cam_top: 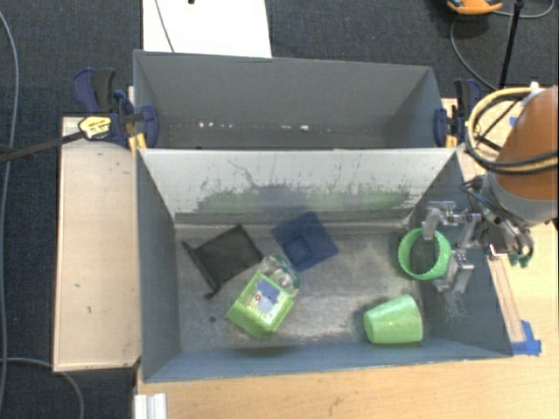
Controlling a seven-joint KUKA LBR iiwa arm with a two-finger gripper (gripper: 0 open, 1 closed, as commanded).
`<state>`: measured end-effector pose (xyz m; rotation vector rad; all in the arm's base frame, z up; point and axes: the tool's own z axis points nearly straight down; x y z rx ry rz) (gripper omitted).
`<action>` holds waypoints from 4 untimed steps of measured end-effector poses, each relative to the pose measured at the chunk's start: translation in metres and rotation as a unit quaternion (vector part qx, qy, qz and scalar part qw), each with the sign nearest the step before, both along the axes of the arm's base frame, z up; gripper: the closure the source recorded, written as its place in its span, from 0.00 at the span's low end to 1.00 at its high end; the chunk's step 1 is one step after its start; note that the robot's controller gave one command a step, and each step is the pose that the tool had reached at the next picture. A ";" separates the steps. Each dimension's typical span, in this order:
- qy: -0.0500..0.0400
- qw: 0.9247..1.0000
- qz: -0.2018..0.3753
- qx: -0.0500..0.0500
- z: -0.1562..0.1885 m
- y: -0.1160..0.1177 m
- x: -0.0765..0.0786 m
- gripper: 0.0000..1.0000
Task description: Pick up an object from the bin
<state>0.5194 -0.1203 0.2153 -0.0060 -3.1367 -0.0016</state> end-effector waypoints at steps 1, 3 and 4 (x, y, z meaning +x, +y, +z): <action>-0.004 1.000 0.002 -0.001 0.004 0.000 0.002 0.00; -0.003 1.000 -0.006 0.000 0.022 -0.012 -0.013 0.00; -0.008 0.994 -0.112 -0.001 0.001 -0.013 -0.014 0.00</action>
Offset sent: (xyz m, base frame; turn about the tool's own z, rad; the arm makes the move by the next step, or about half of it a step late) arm -0.0343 0.0062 -0.0861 -0.3995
